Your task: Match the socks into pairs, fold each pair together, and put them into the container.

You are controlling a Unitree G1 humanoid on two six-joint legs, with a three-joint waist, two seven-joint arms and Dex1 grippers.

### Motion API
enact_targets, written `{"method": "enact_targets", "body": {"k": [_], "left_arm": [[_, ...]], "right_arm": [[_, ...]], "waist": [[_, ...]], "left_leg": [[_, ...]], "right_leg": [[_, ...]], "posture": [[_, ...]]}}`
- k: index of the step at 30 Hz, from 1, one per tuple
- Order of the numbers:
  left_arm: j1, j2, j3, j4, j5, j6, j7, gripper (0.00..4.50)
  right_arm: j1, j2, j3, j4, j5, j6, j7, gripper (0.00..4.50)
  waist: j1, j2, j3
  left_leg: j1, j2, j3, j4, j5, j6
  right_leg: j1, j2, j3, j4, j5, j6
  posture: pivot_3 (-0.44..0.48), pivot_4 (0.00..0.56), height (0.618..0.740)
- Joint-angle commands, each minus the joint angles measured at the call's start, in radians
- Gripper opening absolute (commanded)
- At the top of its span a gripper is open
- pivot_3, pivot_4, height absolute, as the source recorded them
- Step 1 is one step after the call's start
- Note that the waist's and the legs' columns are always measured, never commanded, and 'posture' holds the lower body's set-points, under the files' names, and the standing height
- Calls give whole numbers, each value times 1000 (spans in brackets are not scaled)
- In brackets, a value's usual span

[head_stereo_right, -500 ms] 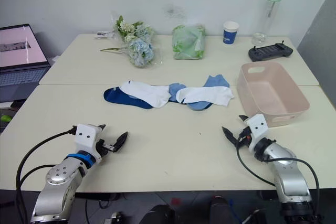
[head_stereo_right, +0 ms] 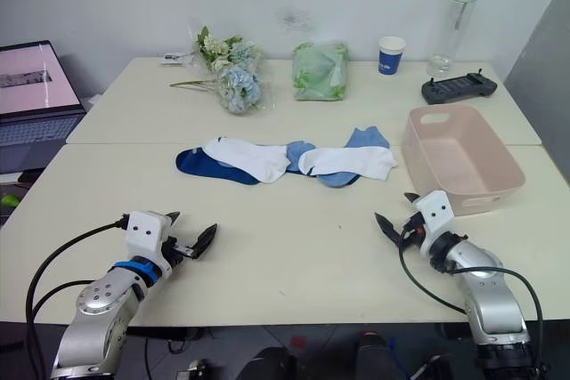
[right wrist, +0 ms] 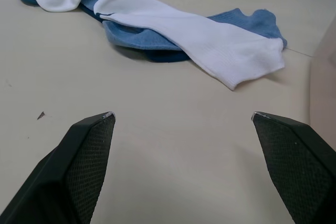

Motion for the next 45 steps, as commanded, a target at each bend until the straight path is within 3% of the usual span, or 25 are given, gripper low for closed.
{"method": "enact_targets", "body": {"k": [1, 16, 21, 25, 31, 39, 42, 45], "left_arm": [[8, -3, 14, -44, -21, -8, -2, 4457], [15, 0, 30, -84, -67, -9, -10, 4457], [-69, 36, -80, -81, 7, -52, -66, 4457], [-180, 33, -168, 12, 86, -103, -66, 4457], [-498, -97, -306, 343, 205, -160, -2, 4457], [-691, -130, -352, 637, 308, -220, 80, 4457], [-717, -131, -342, 687, 319, -250, 109, 3892], [-725, -137, -326, 701, 302, -265, 109, 2932]], "right_arm": [[18, 0, -12, -50, 12, -7, -9, 4500], [0, 9, 25, -45, -3, -15, -6, 4500], [-59, 25, 55, -71, 22, 24, 1, 4500], [-83, 31, 76, -85, 26, 45, 7, 4500], [-109, 45, 93, -83, 4, 50, -20, 4500], [-99, 46, 92, -121, 2, 73, -42, 4500], [-92, 48, 91, -135, 1, 82, -55, 4500], [-86, 47, 90, -145, 2, 91, -63, 4500]], "waist": [[1, 0, 0], [1, 0, 0], [1, 0, 0], [9, 0, 0], [23, -1, 1], [14, -2, 1], [16, -2, 1], [16, -2, 1]], "left_leg": [[0, 0, 0, 0, 0, 0], [0, 0, 1, 0, 0, 0], [0, 0, 0, 0, 0, 0], [0, 0, 1, 0, 0, 0], [-1, -1, 0, 0, 0, 0], [-1, 0, 2, -1, 0, 0], [-1, -1, 2, 0, 0, 0], [-1, -1, 2, 0, 0, 0]], "right_leg": [[0, 0, 0, 0, 0, 0], [0, 0, 1, 0, 0, 0], [0, 0, 0, 0, 0, 0], [0, 0, 0, -1, 0, 0], [0, 0, 0, 0, 0, 0], [-4, 1, 2, 0, 0, 0], [-3, 1, 2, 0, 1, 1], [-4, 1, 2, 0, 1, 1]], "posture": [[0, 150, 740], [0, 150, 740], [0, 150, 740], [0, 150, 740], [0, 150, 740], [0, 150, 740], [0, 150, 740], [0, 150, 740]]}}
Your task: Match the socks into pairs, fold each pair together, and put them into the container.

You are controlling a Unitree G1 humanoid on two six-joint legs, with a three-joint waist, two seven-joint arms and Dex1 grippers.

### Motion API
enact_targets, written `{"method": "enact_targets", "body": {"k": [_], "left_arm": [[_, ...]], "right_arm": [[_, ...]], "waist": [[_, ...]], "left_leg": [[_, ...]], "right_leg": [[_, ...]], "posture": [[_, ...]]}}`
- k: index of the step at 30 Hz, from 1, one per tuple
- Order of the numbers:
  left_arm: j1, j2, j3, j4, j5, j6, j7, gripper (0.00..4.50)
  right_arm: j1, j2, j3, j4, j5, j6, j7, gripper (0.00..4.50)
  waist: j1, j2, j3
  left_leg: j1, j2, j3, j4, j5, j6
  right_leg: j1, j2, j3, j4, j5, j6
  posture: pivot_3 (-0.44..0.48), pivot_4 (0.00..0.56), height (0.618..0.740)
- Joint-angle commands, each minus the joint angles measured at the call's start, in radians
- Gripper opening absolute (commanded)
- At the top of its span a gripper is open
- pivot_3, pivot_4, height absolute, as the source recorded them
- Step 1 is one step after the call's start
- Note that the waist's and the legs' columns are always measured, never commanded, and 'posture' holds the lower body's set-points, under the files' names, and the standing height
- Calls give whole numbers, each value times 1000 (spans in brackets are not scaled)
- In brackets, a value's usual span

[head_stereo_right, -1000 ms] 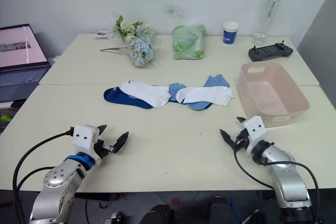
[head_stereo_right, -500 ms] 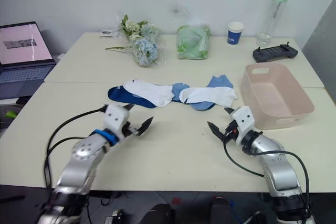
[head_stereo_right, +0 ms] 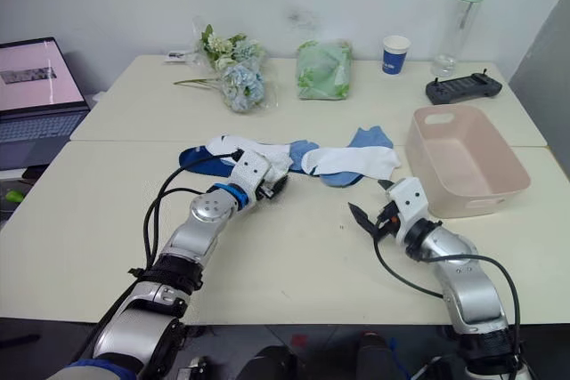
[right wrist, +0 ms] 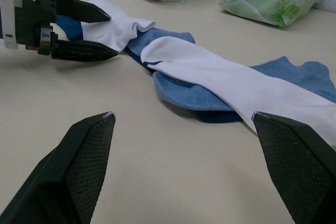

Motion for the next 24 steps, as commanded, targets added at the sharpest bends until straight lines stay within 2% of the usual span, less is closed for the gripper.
{"method": "enact_targets", "body": {"k": [1, 9, 18, 22, 24], "left_arm": [[-21, -3, 23, 4, -9, -33, 13, 2596], [-11, -9, 69, -14, -45, -32, 27, 21], [30, -14, 125, -115, -123, -33, -8, 21], [130, 17, 110, -353, -201, 55, -126, 21], [203, 52, 77, -518, -256, 166, -216, 21]], "right_arm": [[1, -2, -14, -53, 3, 4, -14, 4500], [-9, -7, -11, -42, 2, 9, -15, 4500], [-31, -1, -5, -25, 8, 14, -12, 4500], [-31, -4, -9, -19, 13, 14, -4, 4500], [-29, -11, -20, -14, 18, 14, 1, 4500]], "waist": [[1, 0, 0], [2, 0, 0], [2, 0, 0], [0, 0, 0], [0, 0, 0]], "left_leg": [[0, 0, 0, 0, 0, 0], [0, 0, 0, 0, 0, 0], [0, 0, 0, 0, 0, 0], [-1, 0, 0, 0, 0, 0], [-1, 0, 0, 0, 0, 0]], "right_leg": [[0, 0, 0, 0, 0, 0], [0, 0, 0, 0, 0, 0], [0, 0, 0, 0, 0, 0], [-1, 0, 0, 0, 0, 0], [-2, 0, 1, 0, 0, 0]], "posture": [[0, 150, 740], [0, 150, 740], [0, 150, 740], [0, 150, 740], [0, 150, 740]]}}
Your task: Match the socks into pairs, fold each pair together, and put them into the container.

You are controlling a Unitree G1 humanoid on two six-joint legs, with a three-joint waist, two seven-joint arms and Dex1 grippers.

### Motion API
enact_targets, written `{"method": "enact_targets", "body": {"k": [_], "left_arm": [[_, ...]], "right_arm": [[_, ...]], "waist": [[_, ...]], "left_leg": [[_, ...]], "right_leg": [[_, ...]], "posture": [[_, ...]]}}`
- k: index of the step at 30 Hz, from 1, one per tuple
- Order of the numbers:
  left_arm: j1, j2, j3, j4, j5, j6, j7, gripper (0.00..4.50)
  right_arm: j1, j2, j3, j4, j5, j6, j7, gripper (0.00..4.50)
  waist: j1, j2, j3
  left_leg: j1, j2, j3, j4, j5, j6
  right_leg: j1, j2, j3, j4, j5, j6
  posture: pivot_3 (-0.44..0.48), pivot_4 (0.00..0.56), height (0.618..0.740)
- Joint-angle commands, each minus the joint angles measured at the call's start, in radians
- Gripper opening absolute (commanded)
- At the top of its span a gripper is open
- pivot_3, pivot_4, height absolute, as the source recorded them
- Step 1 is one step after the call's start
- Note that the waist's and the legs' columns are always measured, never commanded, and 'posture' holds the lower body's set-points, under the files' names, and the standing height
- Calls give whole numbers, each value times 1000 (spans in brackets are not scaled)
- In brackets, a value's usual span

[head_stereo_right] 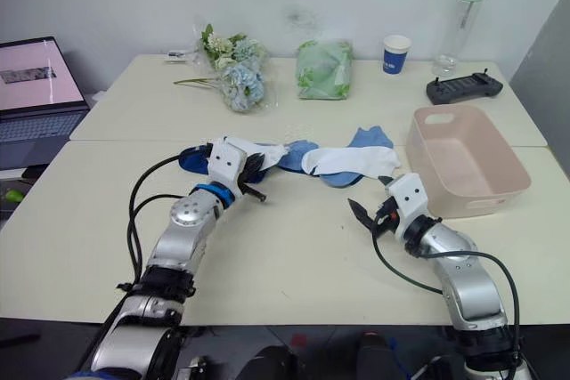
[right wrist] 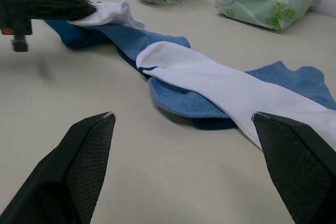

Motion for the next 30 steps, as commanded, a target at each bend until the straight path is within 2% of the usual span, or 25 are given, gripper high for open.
{"method": "enact_targets", "body": {"k": [1, 3, 6, 11, 12, 17, 21, 24, 30], "left_arm": [[90, 54, -43, -298, -114, 171, -149, 21], [145, 91, -72, -436, -172, 291, -211, 21], [191, 134, -149, -543, -210, 422, -284, 21], [184, 96, -265, -523, -228, 512, -332, 21], [179, 85, -275, -516, -229, 519, -336, 484], [166, 85, -255, -552, -300, 605, -381, 1953], [156, 115, -151, -556, -360, 643, -375, 3210], [113, 130, -66, -445, -316, 581, -305, 4141], [11, 156, -44, -161, -169, 336, -255, 4141]], "right_arm": [[-2, -18, -25, -13, 15, -6, 16, 4500], [-7, -37, -39, 0, 16, -11, 29, 4500], [-26, -63, -75, 27, 33, -10, 46, 4500], [-43, -105, -112, 50, 61, 3, 80, 4500], [-44, -113, -119, 50, 69, 9, 85, 4500], [-28, -134, -140, 45, 100, 45, 105, 4500], [12, -127, -110, -20, 144, 128, 119, 4500], [61, -134, -67, -102, 194, 211, 150, 4500], [95, -122, 40, -132, 131, 223, 121, 4500]], "waist": [[-1, 0, 0], [-1, 0, 0], [0, 0, 0], [0, 0, 0], [1, 0, 0], [0, 0, 0], [1, 0, 0], [1, 0, 0], [6, 0, 0]], "left_leg": [[0, 0, 0, 0, 0, 0], [0, 0, 1, 0, 0, 0], [1, 0, 1, 0, 0, 0], [2, 0, 2, 0, 0, 1], [2, 0, 2, 0, 0, 1], [2, 1, 2, 0, 0, 1], [2, 1, 3, 0, 0, 1], [2, 1, 2, 0, 0, 1], [2, 1, 3, 1, 0, 0]], "right_leg": [[0, 0, 0, 0, 0, 0], [0, 0, 1, 0, 0, 0], [1, 0, 2, 0, 0, 0], [2, 1, 2, 0, 0, 0], [2, 1, 2, 0, 0, 0], [2, 2, 2, 0, 0, 0], [2, 2, 3, 0, 0, 0], [1, 2, 3, 1, 0, 0], [2, 2, 3, 0, 0, 0]], "posture": [[0, 150, 740], [0, 150, 740], [0, 150, 740], [0, 150, 740], [0, 150, 740], [0, 150, 740], [0, 150, 740], [0, 150, 740], [0, 150, 740]]}}
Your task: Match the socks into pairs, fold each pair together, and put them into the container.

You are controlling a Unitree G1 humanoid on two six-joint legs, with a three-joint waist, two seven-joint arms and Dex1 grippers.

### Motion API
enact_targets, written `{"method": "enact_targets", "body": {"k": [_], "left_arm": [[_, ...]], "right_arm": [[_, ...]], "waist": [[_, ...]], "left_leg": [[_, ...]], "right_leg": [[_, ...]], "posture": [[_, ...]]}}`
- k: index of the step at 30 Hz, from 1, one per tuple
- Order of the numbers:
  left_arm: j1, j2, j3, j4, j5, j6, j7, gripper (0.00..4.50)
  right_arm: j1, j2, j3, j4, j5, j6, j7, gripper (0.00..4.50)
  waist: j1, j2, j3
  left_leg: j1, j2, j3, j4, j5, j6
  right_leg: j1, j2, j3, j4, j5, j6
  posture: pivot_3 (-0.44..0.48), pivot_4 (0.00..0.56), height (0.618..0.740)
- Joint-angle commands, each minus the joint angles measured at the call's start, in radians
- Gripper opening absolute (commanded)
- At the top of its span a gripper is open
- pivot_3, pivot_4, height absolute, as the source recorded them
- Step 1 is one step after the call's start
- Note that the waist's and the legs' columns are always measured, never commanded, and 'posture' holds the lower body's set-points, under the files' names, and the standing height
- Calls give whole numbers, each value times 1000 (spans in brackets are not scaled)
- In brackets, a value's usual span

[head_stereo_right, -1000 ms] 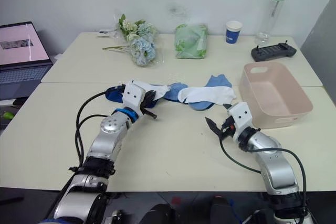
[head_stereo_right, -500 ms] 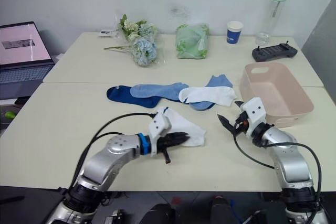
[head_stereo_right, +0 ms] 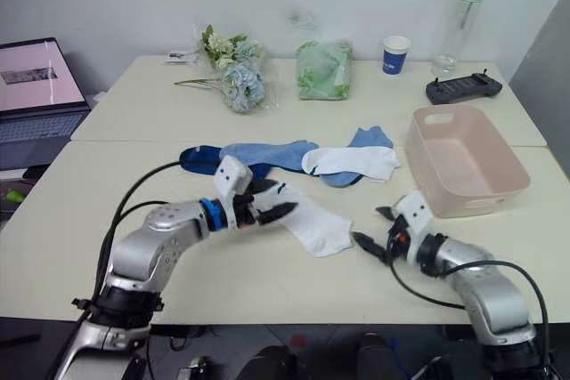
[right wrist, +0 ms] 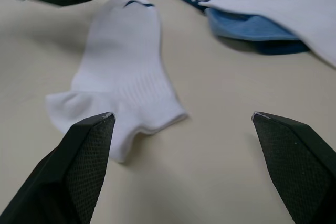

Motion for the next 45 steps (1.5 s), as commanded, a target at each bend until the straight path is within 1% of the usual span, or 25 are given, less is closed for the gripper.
{"method": "enact_targets", "body": {"k": [1, 4, 7, 10, 11, 14, 16, 17, 21, 25, 26, 28, 33, 36, 40, 45], "left_arm": [[-42, -8, 11, 111, 60, -111, 26, 4141], [-106, -21, -19, 311, 157, -204, 87, 4141], [-133, -27, -14, 385, 183, -241, 98, 4141], [-140, -26, -5, 400, 182, -236, 89, 4179], [-140, -27, -2, 401, 179, -231, 84, 4179], [-126, -25, 6, 388, 166, -199, 68, 3563], [-117, -25, 9, 379, 167, -199, 63, 3014], [-110, -26, 12, 370, 164, -196, 61, 2633], [-68, -29, 35, 291, 124, -148, 51, 1399], [-16, -24, 60, 191, 89, -74, 60, 157], [12, -19, 64, 153, 84, -60, 61, 56], [99, -10, 74, 38, 73, -43, 70, 56], [316, -51, 152, -306, -69, 147, 134, 56], [402, -77, 170, -451, -132, 237, 181, 56], [512, -137, 179, -575, -161, 297, 280, 56], [606, -180, 146, -637, -163, 331, 351, 56]], "right_arm": [[-3, 7, 31, -36, -25, -3, -23, 4500], [-39, 26, 102, -4, -74, 11, -45, 4500], [-48, 27, 135, 18, -95, 5, -31, 4500], [-51, 29, 139, 23, -85, 6, -18, 3890], [-51, 30, 139, 22, -82, 7, -15, 3613], [-54, 34, 133, 23, -80, 11, -17, 2506], [-55, 36, 127, 25, -68, 13, -6, 1845], [-54, 37, 124, 26, -62, 14, -1, 1417], [-58, 24, 103, 30, -48, 13, 11, 14], [-56, 5, 75, 29, -42, 14, 27, 0], [-55, -7, 62, 31, -37, 16, 38, 0], [-55, -48, 27, 35, -15, 29, 78, 0], [-70, -169, -19, 28, 106, 135, 228, 0], [-91, -216, -29, 35, 155, 176, 286, 0], [-138, -279, 5, 97, 156, 192, 371, 0], [-186, -284, 60, 193, 104, 155, 405, 0]], "waist": [[1, 0, 0], [2, 0, 0], [1, 0, 0], [1, 0, 0], [0, 0, 0], [-1, 0, 0], [-2, 0, 0], [-2, 0, 0], [-3, 0, 0], [-4, 0, 0], [-4, 0, 0], [-7, 0, 0], [-4, -1, 0], [0, -1, 0], [1, -1, 0], [2, -1, 0]], "left_leg": [[0, 0, 0, 0, 0, 0], [-1, 0, 0, 0, 0, 0], [-1, 0, 0, 0, 0, 0], [-1, 0, 0, 0, 0, 0], [-1, 0, 0, 0, 0, 0], [-1, 0, 0, 0, 0, 0], [-1, 0, 0, 0, 0, 0], [-1, 0, 0, 0, 0, 0], [-1, 0, 0, 0, 0, 0], [-1, 0, 0, 0, 0, 0], [-1, 0, 0, 0, 0, 0], [-1, 0, 0, 0, 0, 0], [-1, 0, 0, -1, 0, 0], [-1, 0, 0, 0, -1, 1], [0, 0, 1, 0, -1, 2], [0, 1, 2, 0, -2, 2]], "right_leg": [[0, 0, 0, 0, 0, 0], [-1, 0, 0, 0, 0, 0], [-1, 0, 0, 0, 0, 0], [-2, -1, 0, 0, 0, 0], [-2, -1, 0, 0, 0, 0], [-2, 0, 0, 1, 0, 0], [-2, 0, 0, 1, 0, 0], [-2, 0, 0, 1, 0, 0], [-2, 0, 0, 1, 1, 0], [-2, 0, 0, 1, 1, 0], [-2, 0, 0, 1, 1, 0], [-2, 0, 1, 1, 1, 0], [-2, 0, 2, 0, 1, 0], [-1, 0, 1, 0, 0, 0], [1, 0, 2, -1, 0, 0], [1, 0, 1, -1, 0, 0]], "posture": [[0, 150, 740], [0, 150, 740], [0, 150, 740], [0, 150, 740], [0, 150, 740], [0, 150, 740], [0, 150, 740], [0, 150, 740], [0, 150, 740], [0, 150, 740], [0, 150, 740], [0, 150, 740], [0, 150, 740], [0, 150, 740], [0, 150, 740], [0, 150, 740]]}}
